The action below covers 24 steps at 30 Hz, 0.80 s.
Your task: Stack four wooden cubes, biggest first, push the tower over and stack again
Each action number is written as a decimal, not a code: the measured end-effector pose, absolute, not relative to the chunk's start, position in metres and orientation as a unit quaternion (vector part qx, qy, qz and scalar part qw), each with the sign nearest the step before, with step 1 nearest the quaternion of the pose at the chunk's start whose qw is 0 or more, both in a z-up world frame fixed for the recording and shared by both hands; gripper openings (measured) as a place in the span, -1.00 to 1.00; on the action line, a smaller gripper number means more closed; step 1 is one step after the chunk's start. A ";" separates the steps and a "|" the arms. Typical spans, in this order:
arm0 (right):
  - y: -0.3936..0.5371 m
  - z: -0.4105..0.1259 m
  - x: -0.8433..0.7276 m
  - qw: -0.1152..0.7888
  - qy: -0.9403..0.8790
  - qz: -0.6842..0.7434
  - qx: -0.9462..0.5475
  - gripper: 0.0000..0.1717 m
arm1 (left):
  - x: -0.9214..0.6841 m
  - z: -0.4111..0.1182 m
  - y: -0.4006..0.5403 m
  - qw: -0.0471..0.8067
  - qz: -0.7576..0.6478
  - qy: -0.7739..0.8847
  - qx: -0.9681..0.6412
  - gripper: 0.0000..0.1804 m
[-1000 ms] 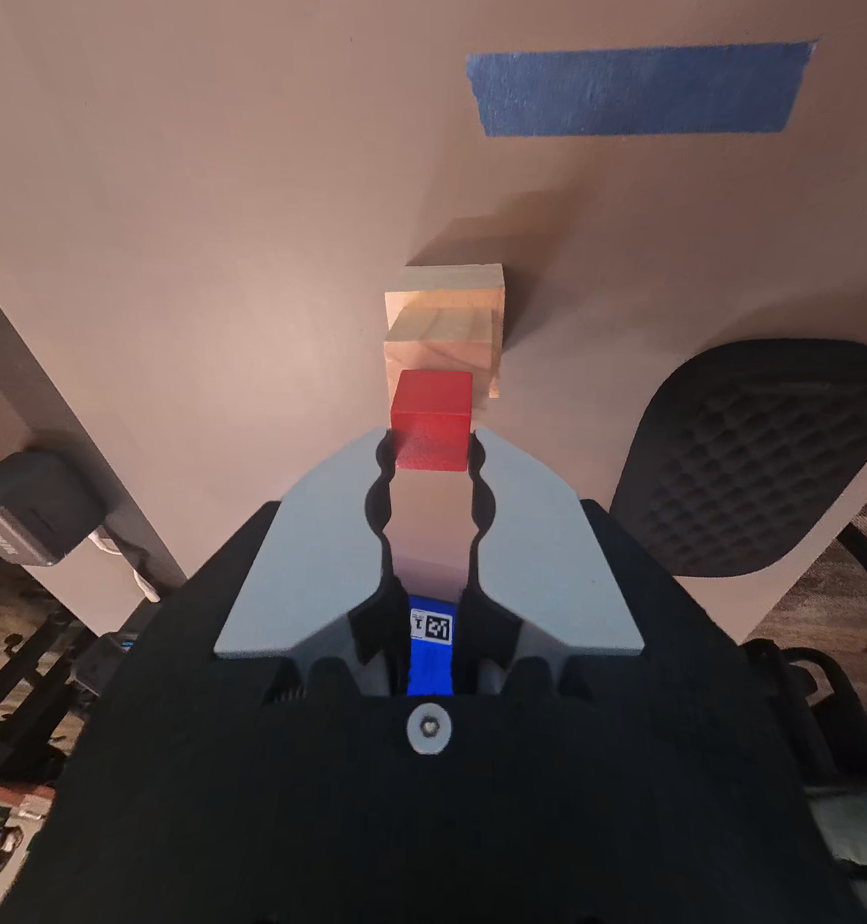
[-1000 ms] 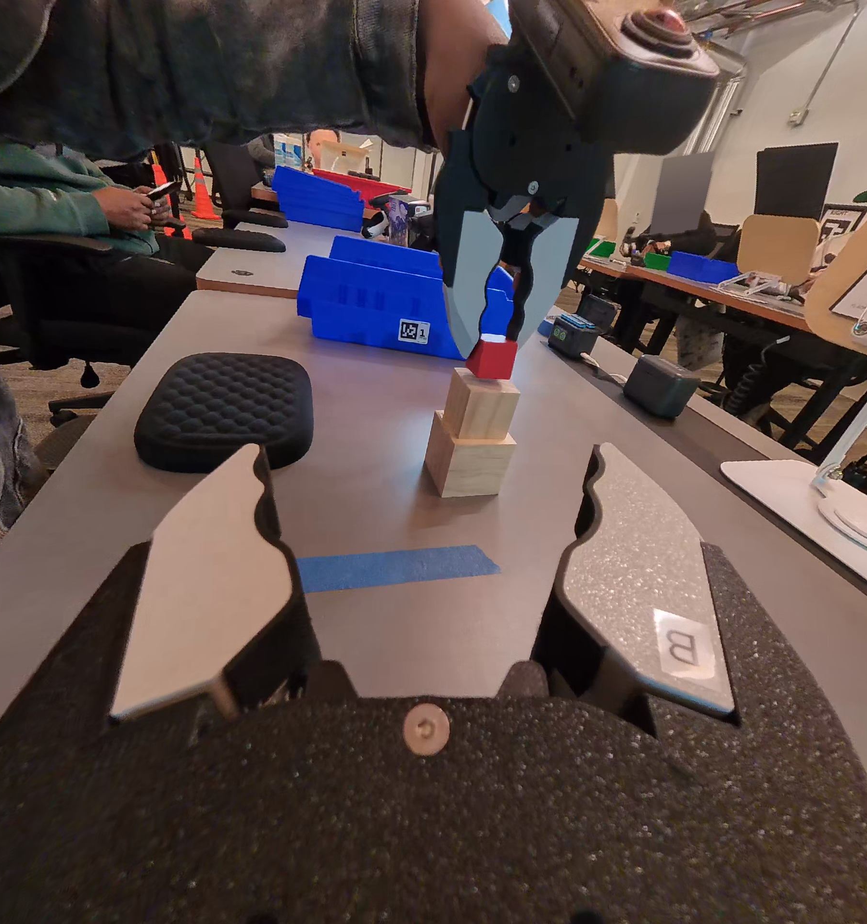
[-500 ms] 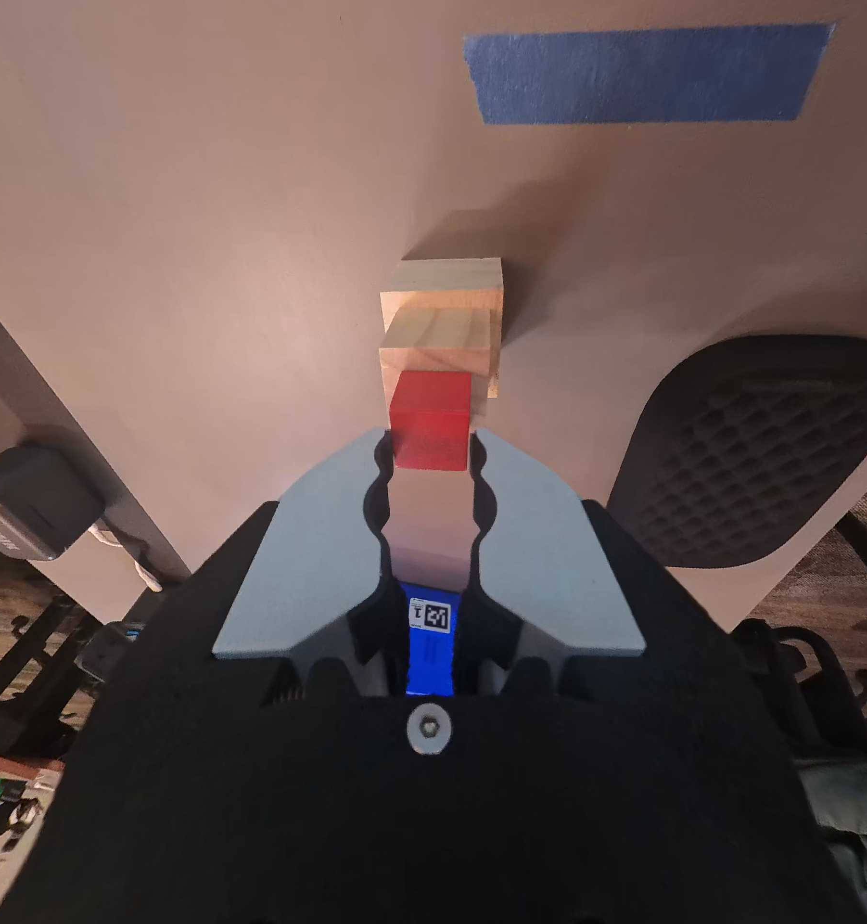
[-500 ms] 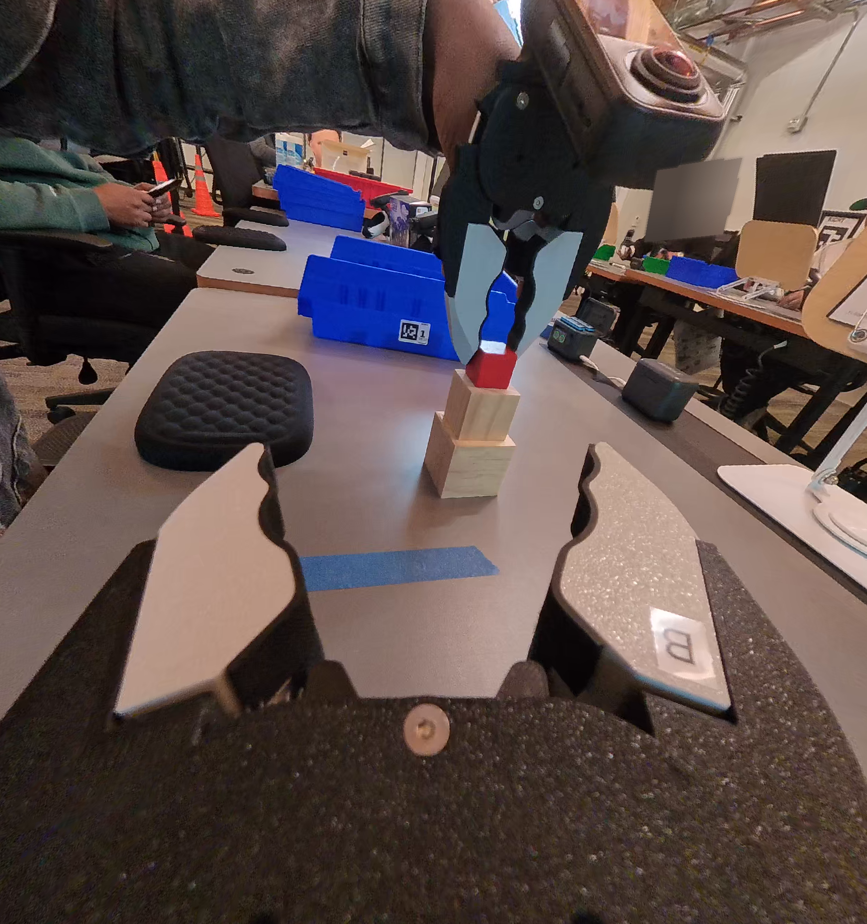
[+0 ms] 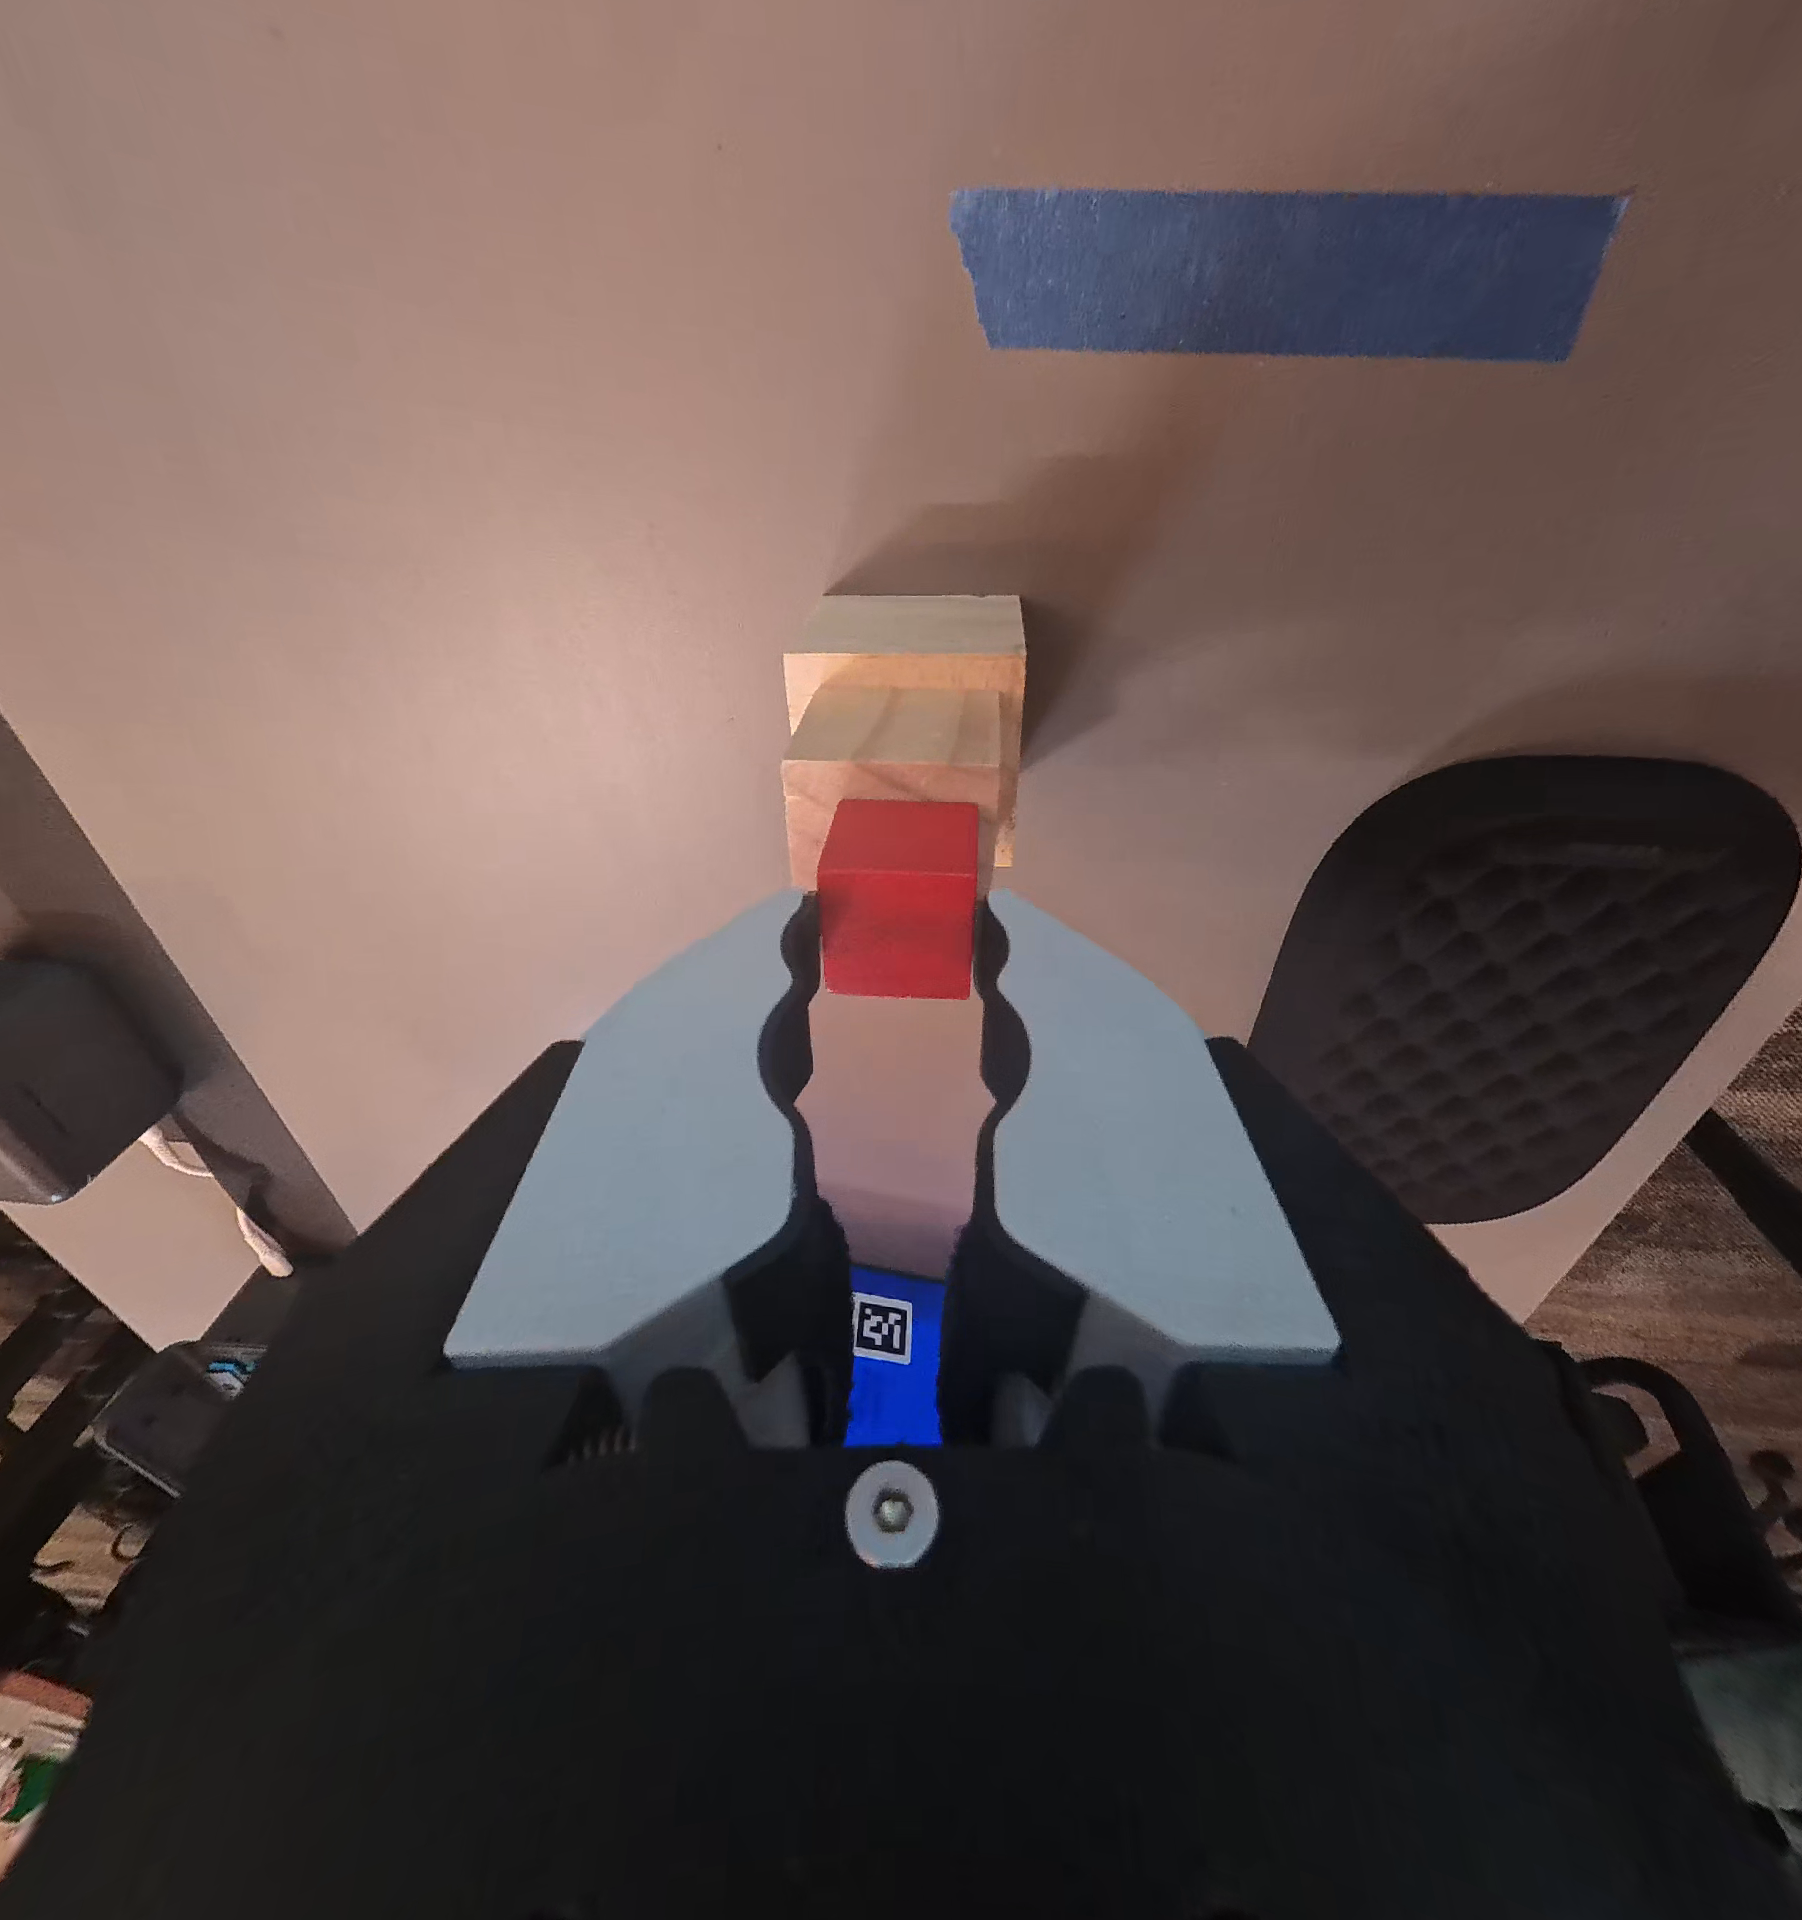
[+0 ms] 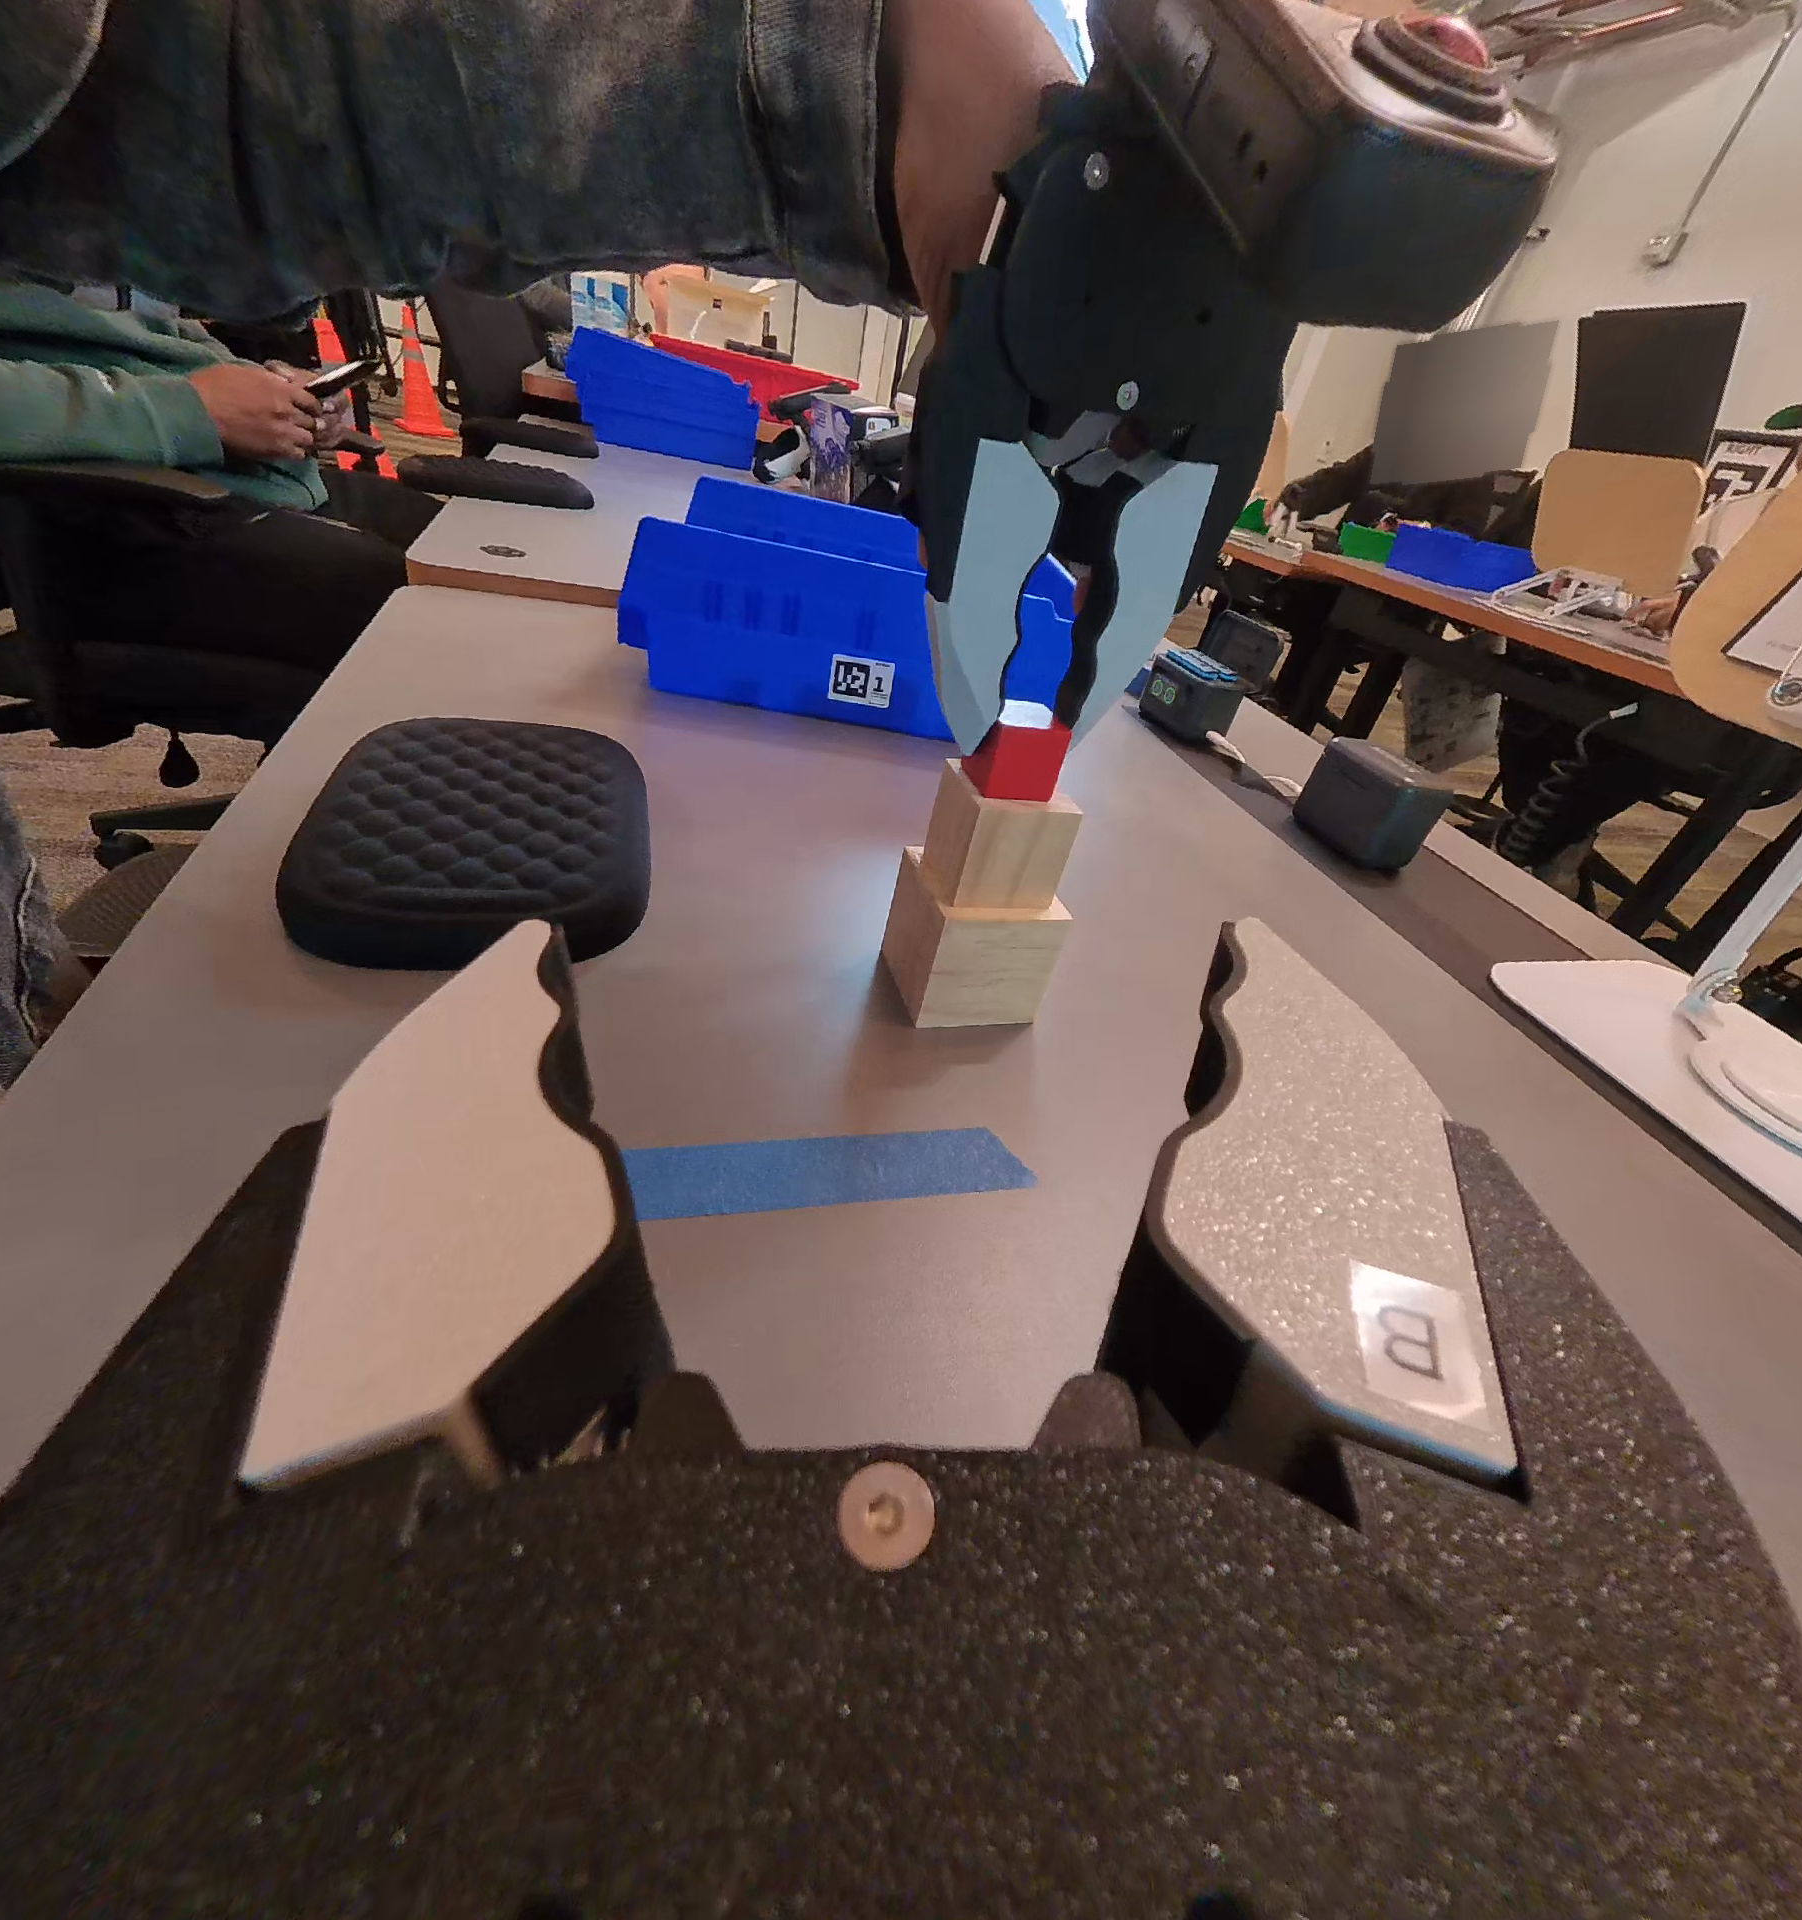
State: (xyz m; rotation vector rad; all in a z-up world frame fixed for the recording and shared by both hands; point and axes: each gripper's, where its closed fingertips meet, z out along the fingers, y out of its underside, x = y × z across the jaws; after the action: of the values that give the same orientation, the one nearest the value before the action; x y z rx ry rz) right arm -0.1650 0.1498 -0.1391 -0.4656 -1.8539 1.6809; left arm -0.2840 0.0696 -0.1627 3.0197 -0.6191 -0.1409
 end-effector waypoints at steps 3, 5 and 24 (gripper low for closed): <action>0.149 -0.139 -0.165 0.294 -0.698 0.630 -0.173 0.32 | -0.285 -0.162 0.071 0.024 -0.047 -0.197 0.979 -0.68; 0.149 -0.140 -0.165 0.295 -0.699 0.628 -0.172 0.32 | -0.285 -0.163 0.071 0.023 -0.046 -0.195 0.979 -0.68; 0.223 -0.169 -0.206 0.295 -0.724 0.521 -0.342 -0.20 | -0.198 -0.039 0.084 -0.791 -0.084 0.014 0.606 -0.26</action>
State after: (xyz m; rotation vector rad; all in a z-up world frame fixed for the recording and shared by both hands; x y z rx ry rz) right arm -0.2061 0.2230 -0.1686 -0.9101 -1.9272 1.3862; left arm -0.1983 0.0841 -0.0393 4.9173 0.1133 -0.6798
